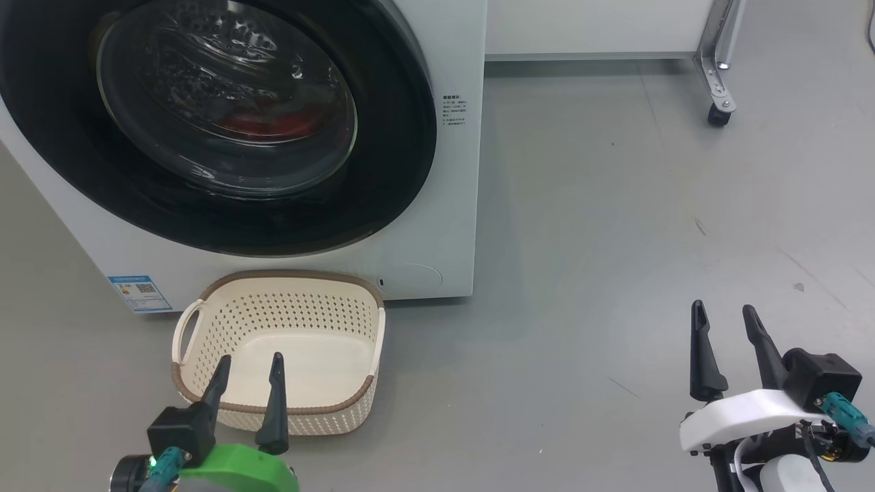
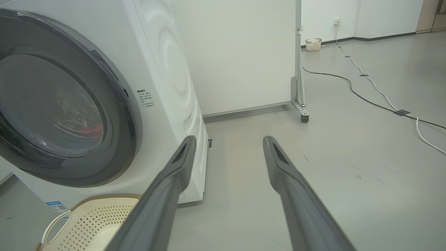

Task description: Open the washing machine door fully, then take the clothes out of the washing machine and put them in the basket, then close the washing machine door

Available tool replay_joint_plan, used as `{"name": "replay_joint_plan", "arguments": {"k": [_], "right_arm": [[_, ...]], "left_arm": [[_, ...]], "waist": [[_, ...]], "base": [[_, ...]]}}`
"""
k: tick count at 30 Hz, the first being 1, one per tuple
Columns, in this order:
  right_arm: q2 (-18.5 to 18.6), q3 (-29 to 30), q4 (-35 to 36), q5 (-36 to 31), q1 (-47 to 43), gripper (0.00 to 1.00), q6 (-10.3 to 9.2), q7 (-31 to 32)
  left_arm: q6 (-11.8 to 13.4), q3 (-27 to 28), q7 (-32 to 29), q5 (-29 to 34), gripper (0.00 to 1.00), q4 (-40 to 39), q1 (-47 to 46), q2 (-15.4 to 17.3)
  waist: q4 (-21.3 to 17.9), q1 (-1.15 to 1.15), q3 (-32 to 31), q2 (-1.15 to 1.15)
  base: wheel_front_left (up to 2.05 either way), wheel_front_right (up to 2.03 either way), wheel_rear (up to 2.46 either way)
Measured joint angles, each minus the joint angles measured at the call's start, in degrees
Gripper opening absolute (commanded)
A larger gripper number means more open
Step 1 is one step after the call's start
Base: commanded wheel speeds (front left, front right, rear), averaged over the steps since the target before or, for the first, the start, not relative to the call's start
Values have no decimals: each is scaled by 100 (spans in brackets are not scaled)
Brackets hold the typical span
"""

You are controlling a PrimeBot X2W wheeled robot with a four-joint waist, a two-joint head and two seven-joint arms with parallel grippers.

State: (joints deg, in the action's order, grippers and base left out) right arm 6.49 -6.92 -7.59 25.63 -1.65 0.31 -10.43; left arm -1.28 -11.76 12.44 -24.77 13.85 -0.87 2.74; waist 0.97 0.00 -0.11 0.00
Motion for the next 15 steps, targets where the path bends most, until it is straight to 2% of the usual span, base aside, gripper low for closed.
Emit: {"name": "replay_joint_plan", "arguments": {"k": [7, 15], "right_arm": [[-2, -160, -53, -611, 0, 100, -108, -49], [-24, -287, -186, -872, -1, 100, -182, -47]], "left_arm": [[220, -116, 131, 645, 100, 277, 11, -2], [310, -148, 182, 788, 100, 633, 28, -7]], "waist": [[1, 0, -15, 0], [-6, 0, -52, 0]], "base": [[0, 0, 0], [0, 0, 0]]}}
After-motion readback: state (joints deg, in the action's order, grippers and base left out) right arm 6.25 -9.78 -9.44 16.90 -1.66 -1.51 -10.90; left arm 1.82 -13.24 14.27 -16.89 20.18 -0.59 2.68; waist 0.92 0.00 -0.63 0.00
